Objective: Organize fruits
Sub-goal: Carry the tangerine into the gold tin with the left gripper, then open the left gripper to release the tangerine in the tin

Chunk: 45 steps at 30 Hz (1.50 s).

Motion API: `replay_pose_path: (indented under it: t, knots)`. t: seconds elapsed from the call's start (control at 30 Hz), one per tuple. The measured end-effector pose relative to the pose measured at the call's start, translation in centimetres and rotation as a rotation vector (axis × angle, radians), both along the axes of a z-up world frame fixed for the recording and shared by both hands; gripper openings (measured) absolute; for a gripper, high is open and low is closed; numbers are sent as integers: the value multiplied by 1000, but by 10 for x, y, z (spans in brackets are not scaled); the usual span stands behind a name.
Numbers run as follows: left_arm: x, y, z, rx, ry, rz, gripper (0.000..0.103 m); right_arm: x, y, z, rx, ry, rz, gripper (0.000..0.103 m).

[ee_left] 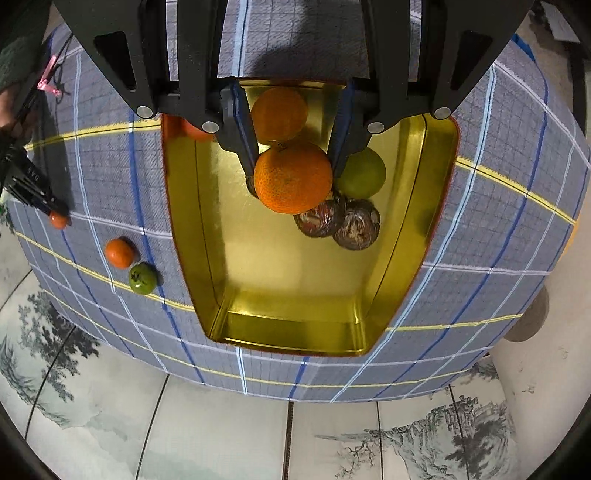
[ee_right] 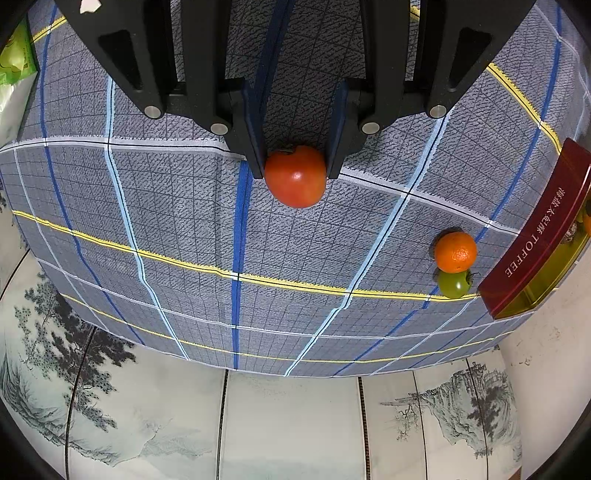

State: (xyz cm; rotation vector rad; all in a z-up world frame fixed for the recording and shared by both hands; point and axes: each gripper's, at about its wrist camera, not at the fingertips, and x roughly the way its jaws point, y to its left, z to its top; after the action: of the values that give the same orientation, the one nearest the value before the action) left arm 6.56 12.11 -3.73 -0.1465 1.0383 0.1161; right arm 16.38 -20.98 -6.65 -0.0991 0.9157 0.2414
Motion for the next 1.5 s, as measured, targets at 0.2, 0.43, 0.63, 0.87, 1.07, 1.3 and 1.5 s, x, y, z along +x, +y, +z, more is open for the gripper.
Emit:
replay_pose_path:
  t: [0.2, 0.43, 0.63, 0.87, 1.07, 1.3, 1.5]
  knots:
    - [-1, 2, -8, 23, 18, 0, 39, 0, 0, 0, 1, 0, 0, 30]
    - [0, 1, -9, 33, 14, -5, 40, 0, 0, 0, 1, 0, 0, 30]
    - [0, 1, -9, 31, 15, -4, 40, 0, 0, 0, 0, 0, 0, 30]
    - [1, 2, -9, 38, 17, -7, 40, 0, 0, 0, 2, 0, 0, 30]
    - [3, 0, -10, 45, 21, -16, 40, 0, 1, 0, -1, 0, 0, 30]
    - [4, -2, -11, 40, 27, -13, 42, 1, 0, 0, -6, 1, 1, 29]
    - [4, -3, -11, 38, 17, -19, 46, 1, 1, 1, -23, 11, -3, 29]
